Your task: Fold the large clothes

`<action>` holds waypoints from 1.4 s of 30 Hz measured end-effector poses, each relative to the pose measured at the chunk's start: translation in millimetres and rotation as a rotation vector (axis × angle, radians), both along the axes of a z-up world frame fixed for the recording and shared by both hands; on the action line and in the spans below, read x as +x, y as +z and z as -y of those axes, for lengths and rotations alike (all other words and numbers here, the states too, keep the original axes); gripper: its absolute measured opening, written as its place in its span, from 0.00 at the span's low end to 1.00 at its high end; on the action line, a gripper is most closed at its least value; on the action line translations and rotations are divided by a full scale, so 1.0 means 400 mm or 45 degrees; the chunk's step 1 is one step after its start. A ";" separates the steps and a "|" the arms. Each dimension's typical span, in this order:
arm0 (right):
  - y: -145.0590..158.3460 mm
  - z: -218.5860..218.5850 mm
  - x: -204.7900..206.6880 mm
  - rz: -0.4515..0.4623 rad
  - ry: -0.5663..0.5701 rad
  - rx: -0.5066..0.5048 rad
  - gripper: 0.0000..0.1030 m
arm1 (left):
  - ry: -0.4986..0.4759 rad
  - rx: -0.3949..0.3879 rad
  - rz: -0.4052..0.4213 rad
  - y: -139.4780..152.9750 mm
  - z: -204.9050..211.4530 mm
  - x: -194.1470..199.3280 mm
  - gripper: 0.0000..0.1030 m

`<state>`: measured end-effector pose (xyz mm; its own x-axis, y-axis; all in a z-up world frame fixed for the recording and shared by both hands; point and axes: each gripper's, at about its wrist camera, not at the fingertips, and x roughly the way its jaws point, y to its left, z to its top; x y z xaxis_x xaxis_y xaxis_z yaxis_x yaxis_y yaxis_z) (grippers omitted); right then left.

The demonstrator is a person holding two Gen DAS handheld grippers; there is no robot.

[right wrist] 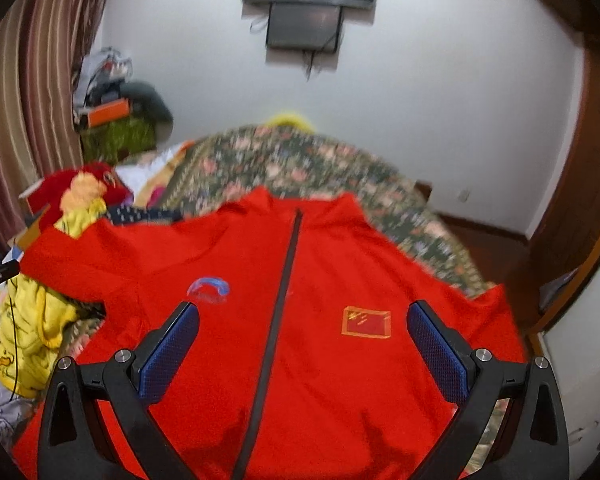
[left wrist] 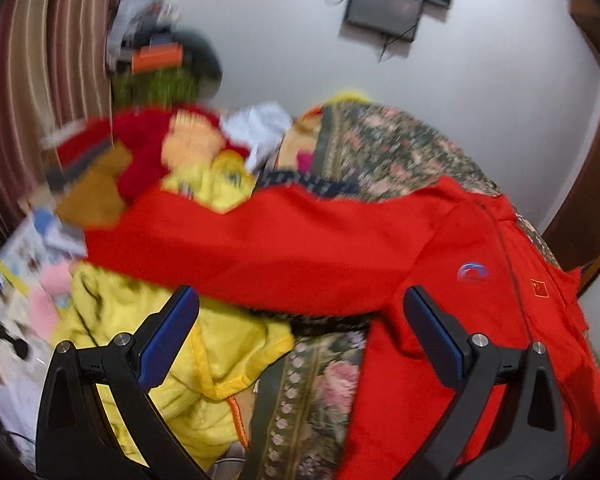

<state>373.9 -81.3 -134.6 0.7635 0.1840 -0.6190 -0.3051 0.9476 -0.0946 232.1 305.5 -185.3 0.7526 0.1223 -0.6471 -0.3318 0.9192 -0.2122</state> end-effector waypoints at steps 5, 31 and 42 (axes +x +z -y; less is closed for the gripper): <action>-0.112 -0.030 0.084 -0.170 0.034 -0.013 1.00 | 0.076 -0.262 -0.099 -0.143 -0.128 0.036 1.00; -0.147 0.005 0.097 -0.291 0.006 0.053 1.00 | 0.588 -0.411 -0.041 -0.192 -0.478 0.143 0.32; -0.093 0.169 0.068 -0.300 -0.088 0.195 1.00 | 0.585 -0.068 -0.163 0.011 -0.348 0.201 0.12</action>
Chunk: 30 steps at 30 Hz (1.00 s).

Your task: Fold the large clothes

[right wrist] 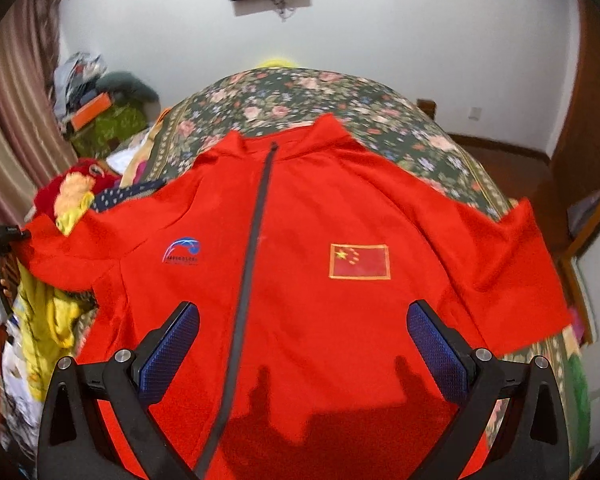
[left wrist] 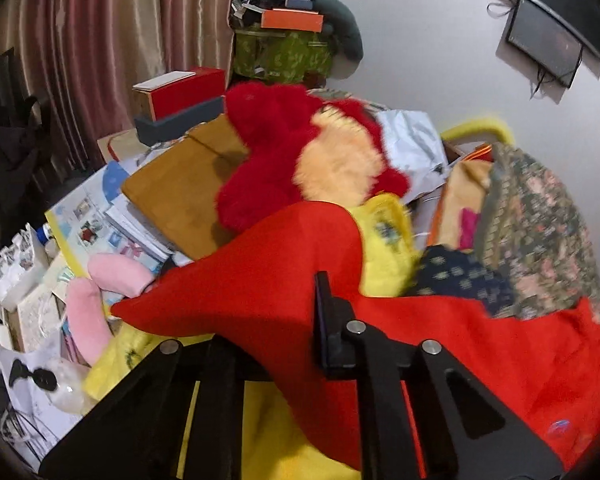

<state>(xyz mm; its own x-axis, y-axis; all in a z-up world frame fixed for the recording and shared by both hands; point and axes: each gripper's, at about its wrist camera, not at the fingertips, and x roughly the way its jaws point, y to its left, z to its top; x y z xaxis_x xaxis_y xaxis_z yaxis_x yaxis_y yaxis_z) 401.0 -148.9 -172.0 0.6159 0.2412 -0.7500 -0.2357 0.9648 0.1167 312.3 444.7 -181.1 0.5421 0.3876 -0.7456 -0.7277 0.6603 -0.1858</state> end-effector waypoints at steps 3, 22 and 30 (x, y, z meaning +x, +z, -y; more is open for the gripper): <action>0.003 0.070 -0.006 -0.041 -0.050 0.128 1.00 | -0.015 0.008 0.042 0.054 0.039 0.015 0.03; 0.018 0.306 -0.045 -0.042 -0.193 0.212 1.00 | -0.912 0.407 0.053 0.200 0.818 0.361 0.03; 0.023 0.306 -0.065 -0.030 -0.142 0.089 1.00 | -1.276 0.201 -0.235 -0.091 1.104 0.393 0.03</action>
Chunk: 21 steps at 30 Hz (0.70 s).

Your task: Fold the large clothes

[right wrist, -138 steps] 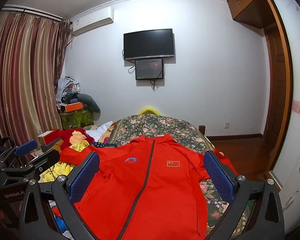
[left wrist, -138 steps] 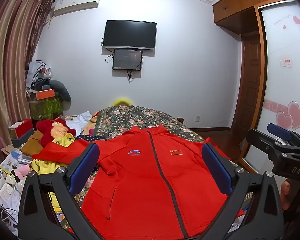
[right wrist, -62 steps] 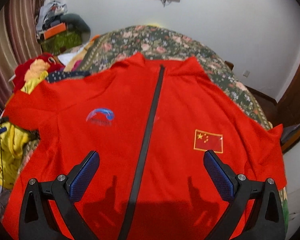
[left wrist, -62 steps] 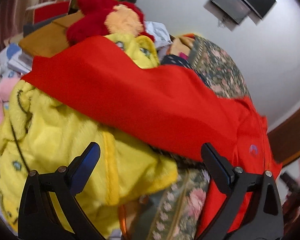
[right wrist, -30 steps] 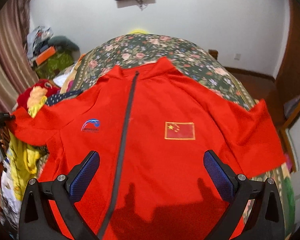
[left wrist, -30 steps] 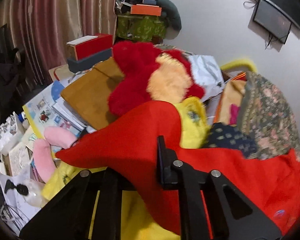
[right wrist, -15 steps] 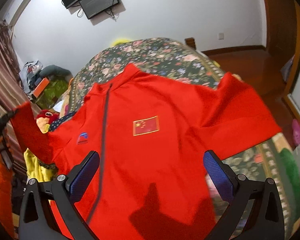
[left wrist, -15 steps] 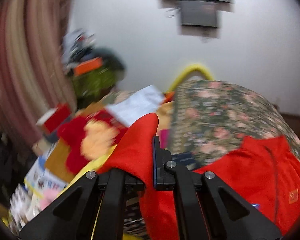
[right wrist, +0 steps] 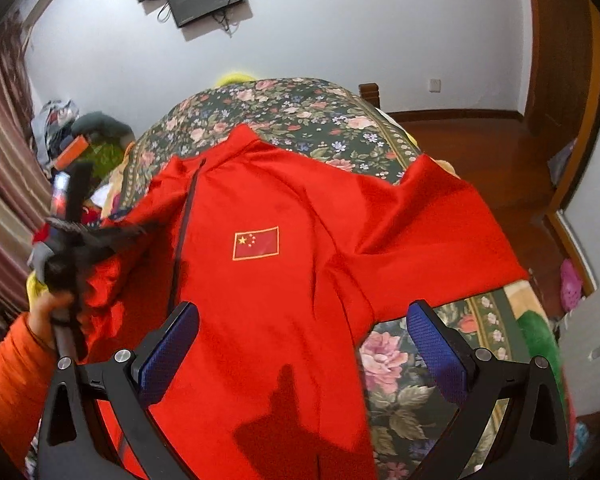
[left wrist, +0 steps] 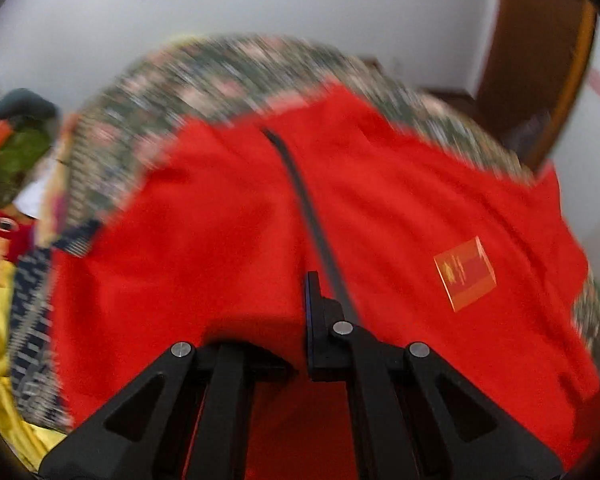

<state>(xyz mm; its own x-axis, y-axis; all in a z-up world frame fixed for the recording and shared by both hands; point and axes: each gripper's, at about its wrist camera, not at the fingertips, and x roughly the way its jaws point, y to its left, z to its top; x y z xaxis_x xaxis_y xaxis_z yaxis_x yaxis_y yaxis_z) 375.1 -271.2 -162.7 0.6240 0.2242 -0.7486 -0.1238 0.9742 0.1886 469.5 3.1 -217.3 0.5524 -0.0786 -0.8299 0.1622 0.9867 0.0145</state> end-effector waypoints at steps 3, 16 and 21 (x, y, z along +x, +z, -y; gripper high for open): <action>-0.004 -0.007 0.001 -0.003 0.013 -0.042 1.00 | -0.037 0.059 -0.024 -0.057 0.054 -0.035 0.03; 0.021 -0.203 0.032 0.012 0.199 -0.211 1.00 | -0.075 -0.091 -0.018 0.017 -0.068 -0.228 0.70; 0.033 -0.353 0.048 0.048 0.364 -0.272 1.00 | 0.068 -0.080 0.076 0.062 -0.229 -0.284 0.76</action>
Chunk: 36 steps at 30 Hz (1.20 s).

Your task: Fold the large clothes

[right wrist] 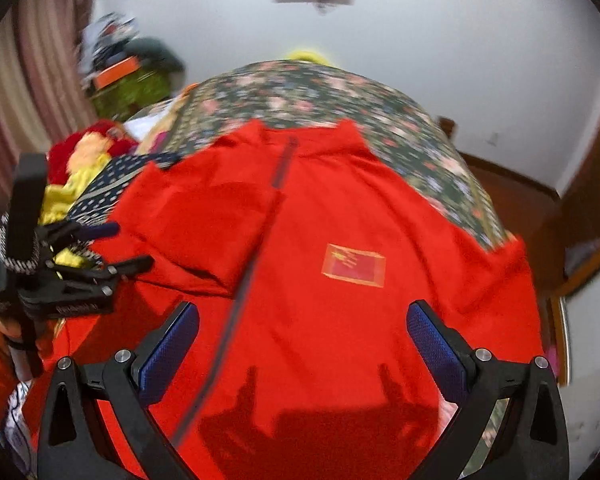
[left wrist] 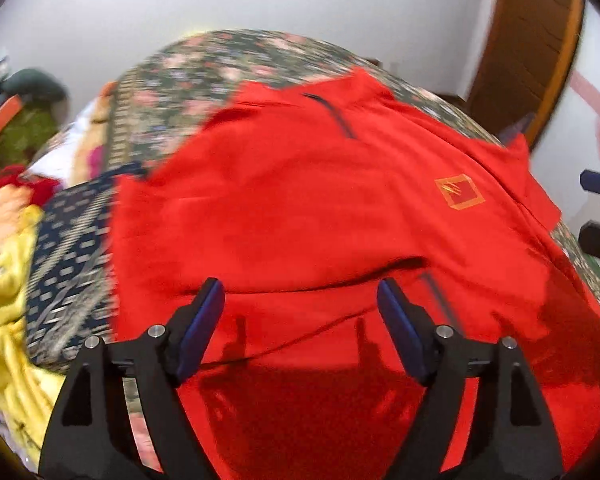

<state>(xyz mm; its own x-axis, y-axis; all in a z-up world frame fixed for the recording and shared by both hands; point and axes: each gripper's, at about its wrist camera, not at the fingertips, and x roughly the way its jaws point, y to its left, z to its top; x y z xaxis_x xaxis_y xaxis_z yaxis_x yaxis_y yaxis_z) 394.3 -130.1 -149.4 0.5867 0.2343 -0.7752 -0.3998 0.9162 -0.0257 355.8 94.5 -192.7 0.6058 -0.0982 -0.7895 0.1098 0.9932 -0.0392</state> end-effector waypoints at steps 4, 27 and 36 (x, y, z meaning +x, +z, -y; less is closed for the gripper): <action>-0.021 -0.144 0.023 0.012 0.133 -0.057 1.00 | 0.134 -0.021 0.025 0.008 -0.152 -0.023 0.77; -0.352 -0.673 0.219 -0.110 0.483 -0.289 0.38 | 0.272 -0.023 -0.092 -0.199 -0.391 0.012 0.77; -0.242 -0.542 0.248 -0.090 0.311 -0.049 0.06 | 0.305 -0.015 -0.112 -0.213 -0.389 0.023 0.77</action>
<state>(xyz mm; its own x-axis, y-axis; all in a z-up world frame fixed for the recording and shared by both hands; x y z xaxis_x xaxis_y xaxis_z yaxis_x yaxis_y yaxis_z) 493.4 86.5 -246.1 0.4605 0.3320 -0.8232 -0.6112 0.7911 -0.0229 364.9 250.2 -277.9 0.5417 0.0307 -0.8400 -0.1332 0.9898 -0.0497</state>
